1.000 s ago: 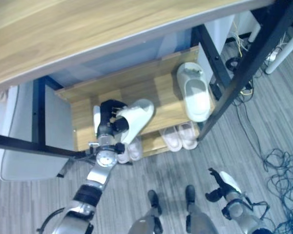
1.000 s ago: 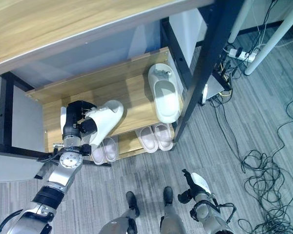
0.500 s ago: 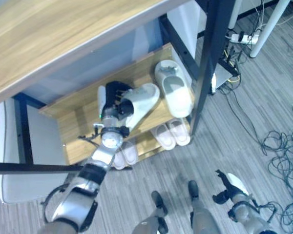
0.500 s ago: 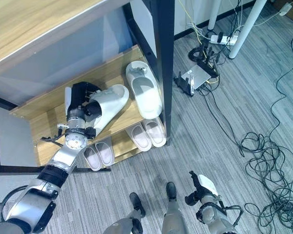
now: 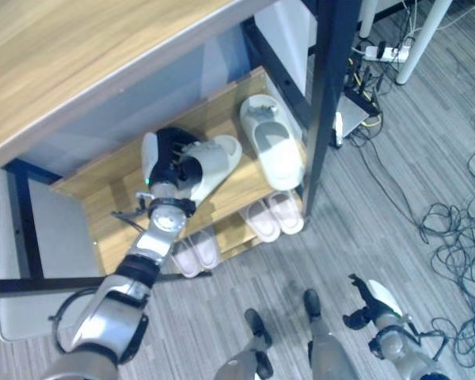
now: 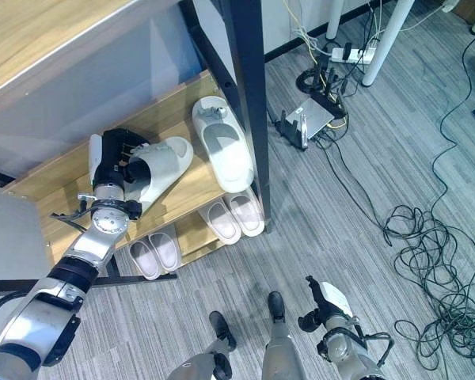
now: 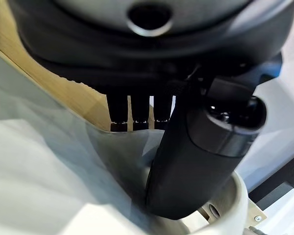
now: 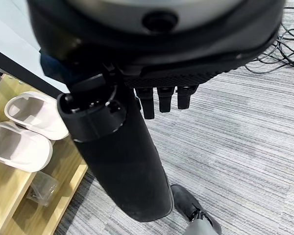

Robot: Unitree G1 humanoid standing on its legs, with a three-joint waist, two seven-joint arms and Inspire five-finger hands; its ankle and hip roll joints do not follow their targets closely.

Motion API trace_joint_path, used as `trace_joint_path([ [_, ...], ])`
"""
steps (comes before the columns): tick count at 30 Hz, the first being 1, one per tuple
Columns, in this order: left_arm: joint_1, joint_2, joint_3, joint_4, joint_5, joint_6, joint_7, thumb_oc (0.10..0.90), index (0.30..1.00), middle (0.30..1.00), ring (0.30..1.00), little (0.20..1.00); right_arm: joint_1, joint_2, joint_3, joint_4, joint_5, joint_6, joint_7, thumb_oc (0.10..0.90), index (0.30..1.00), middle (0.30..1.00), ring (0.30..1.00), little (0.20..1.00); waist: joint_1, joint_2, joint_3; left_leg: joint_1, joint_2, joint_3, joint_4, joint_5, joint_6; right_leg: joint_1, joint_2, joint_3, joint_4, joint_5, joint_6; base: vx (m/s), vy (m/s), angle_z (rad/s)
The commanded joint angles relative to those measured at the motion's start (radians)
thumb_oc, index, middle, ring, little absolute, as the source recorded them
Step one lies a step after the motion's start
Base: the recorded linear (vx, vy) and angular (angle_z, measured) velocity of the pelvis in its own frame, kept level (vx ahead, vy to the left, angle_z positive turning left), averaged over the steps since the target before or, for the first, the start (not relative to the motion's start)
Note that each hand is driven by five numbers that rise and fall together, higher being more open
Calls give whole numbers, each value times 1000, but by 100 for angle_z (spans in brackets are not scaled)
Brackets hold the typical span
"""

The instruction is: Arrange the slippers neatly on the shoe rack.

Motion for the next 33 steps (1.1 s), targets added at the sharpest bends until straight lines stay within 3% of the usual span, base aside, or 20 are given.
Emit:
trace_joint_path([
  [1,-198,51,63,67,-44,-62,60,400,300,300,300,300,55,-41,-3,-71,24,-42,-33,800,900,900,900,900,-2,4,-46,58,32,4,-8,-29,-83,-29,-68,-124,-2,-41,139,0,0,0],
  [5,-231,42,57,104,-46,-55,68,400,300,300,300,300,56,-34,2,-68,34,-48,-33,800,900,900,900,900,-5,5,-45,56,34,6,-8,-27,-85,-30,-67,-128,-2,-43,139,0,0,0],
  [6,-247,37,58,115,-52,-53,76,441,361,361,361,361,54,-32,6,-66,34,-49,-34,800,900,900,900,900,-6,4,-45,56,35,7,-8,-26,-85,-30,-67,-129,-2,-42,139,0,0,0],
  [7,-259,32,57,119,-49,-51,83,695,742,742,742,742,53,-31,10,-65,34,-48,-34,800,900,900,900,900,-7,3,-45,56,36,7,-8,-26,-86,-30,-67,-130,-2,-43,139,0,0,0],
  [8,-264,29,55,121,-45,-51,88,800,900,900,900,900,53,-32,12,-65,33,-50,-33,800,900,900,900,900,-7,3,-44,57,36,8,-8,-26,-86,-30,-66,-130,-2,-43,139,0,0,0],
  [33,-174,-25,23,-60,74,-46,72,800,900,900,900,900,35,-15,20,-50,39,-54,-33,800,900,900,900,900,22,-18,-34,60,38,-10,-8,-19,-81,-12,-69,-154,-2,-42,134,-6,-3,2],
])
